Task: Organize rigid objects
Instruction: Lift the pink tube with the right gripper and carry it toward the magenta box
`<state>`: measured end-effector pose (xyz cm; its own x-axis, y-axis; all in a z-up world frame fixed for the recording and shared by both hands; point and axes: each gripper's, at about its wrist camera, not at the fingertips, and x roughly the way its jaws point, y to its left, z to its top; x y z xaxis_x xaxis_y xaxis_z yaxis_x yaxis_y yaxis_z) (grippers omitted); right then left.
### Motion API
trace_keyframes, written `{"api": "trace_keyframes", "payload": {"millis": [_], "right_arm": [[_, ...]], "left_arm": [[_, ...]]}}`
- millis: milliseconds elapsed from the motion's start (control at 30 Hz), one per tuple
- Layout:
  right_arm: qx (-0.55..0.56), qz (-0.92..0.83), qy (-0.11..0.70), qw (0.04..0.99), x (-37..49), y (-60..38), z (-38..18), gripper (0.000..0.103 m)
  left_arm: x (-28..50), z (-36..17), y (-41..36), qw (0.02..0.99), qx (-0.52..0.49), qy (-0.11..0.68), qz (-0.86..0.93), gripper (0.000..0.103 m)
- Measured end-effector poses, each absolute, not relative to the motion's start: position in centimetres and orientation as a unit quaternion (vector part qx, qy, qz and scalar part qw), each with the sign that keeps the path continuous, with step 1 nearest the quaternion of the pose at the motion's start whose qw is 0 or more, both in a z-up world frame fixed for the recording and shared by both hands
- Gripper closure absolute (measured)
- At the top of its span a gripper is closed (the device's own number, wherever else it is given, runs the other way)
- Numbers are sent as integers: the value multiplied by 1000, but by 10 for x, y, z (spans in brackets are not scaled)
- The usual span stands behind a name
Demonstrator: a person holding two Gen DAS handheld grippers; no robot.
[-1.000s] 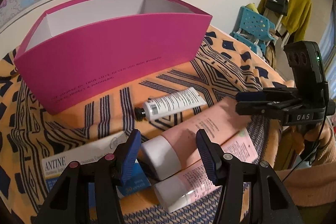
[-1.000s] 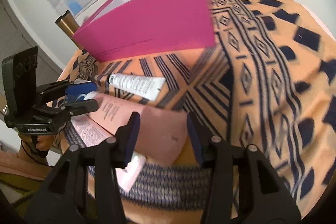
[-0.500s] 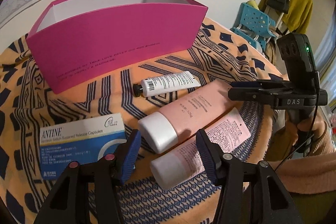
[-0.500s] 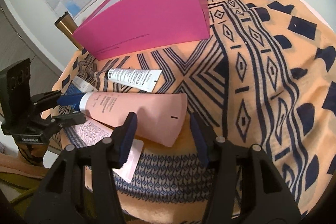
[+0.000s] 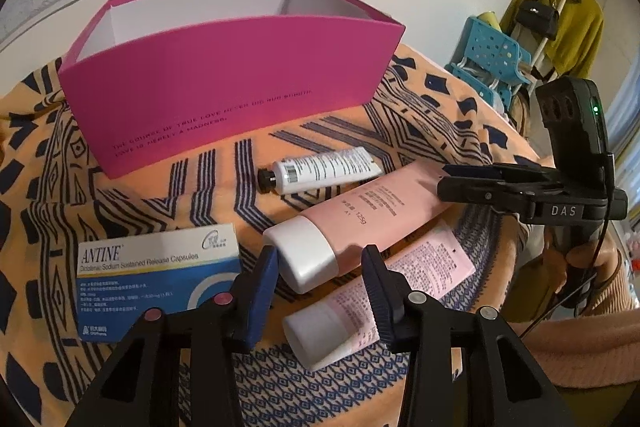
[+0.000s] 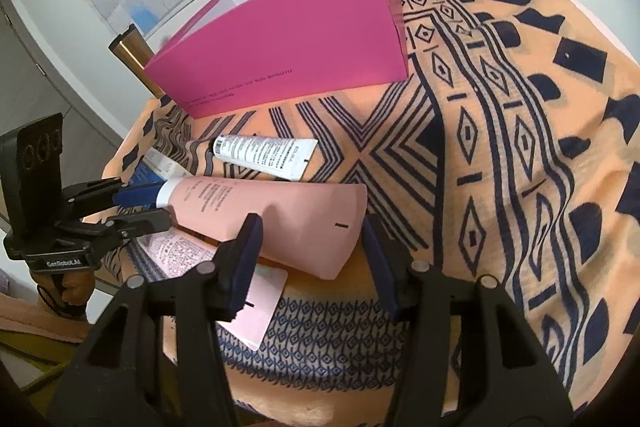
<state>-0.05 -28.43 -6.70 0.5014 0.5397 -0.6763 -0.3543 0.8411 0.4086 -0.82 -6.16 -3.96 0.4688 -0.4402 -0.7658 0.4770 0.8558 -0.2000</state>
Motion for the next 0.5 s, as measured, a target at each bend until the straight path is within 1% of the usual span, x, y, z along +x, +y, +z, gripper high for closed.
{"api": "trace_keyframes", "payload": {"millis": [500], "right_arm": [[95, 262, 383, 881, 4, -289, -33, 49]], "left_arm": [[5, -7, -60, 880, 10, 394, -265, 60]]}}
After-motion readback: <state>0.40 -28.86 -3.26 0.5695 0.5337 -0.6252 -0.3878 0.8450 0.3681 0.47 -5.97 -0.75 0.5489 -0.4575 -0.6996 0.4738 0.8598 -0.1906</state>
